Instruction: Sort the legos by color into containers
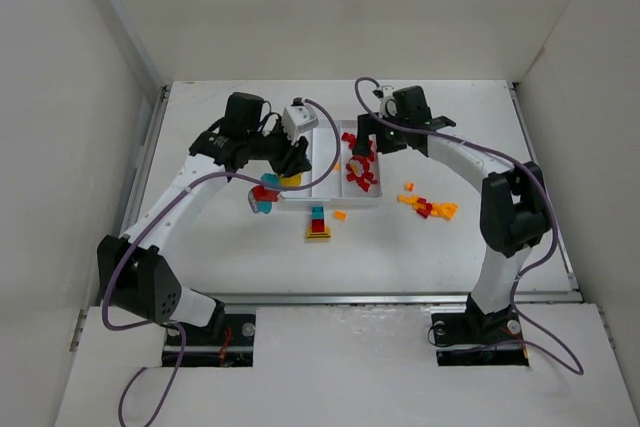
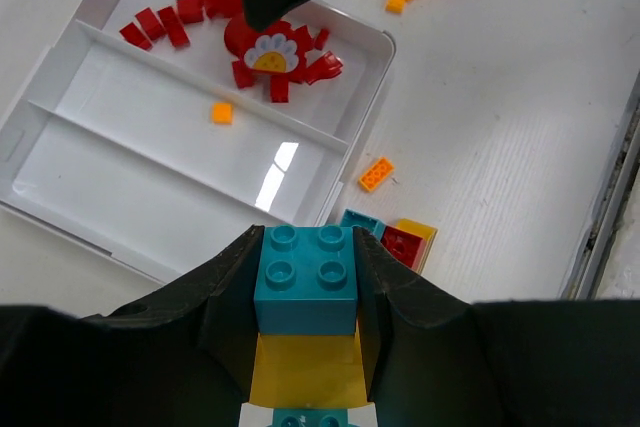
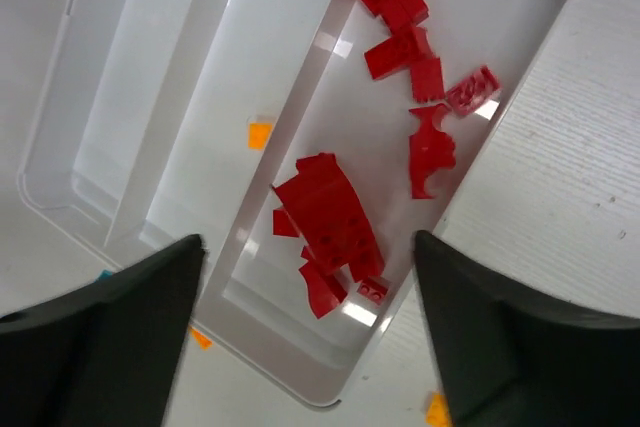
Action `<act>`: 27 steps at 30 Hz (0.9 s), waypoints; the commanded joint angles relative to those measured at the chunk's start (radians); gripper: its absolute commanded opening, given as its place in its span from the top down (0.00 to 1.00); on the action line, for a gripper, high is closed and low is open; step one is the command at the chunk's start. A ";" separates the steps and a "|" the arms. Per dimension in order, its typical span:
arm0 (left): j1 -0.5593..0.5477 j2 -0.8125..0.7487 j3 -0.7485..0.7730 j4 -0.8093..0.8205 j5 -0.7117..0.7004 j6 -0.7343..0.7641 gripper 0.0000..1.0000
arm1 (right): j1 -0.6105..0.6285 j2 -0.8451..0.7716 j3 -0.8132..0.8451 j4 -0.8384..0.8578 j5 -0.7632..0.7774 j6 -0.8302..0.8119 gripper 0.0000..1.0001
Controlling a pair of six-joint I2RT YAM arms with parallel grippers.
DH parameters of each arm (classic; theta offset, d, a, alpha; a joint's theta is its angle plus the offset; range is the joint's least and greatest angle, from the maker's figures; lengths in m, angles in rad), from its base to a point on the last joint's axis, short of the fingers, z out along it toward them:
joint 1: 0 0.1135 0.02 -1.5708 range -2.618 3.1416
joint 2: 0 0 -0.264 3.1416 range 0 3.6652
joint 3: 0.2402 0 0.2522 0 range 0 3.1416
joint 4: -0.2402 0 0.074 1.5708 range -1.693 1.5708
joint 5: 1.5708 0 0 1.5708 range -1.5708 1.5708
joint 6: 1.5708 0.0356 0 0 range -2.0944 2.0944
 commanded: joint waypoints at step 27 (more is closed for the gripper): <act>-0.036 -0.006 0.270 0.130 0.280 -0.163 1.00 | 0.231 -0.351 -0.250 0.839 -0.571 0.070 0.03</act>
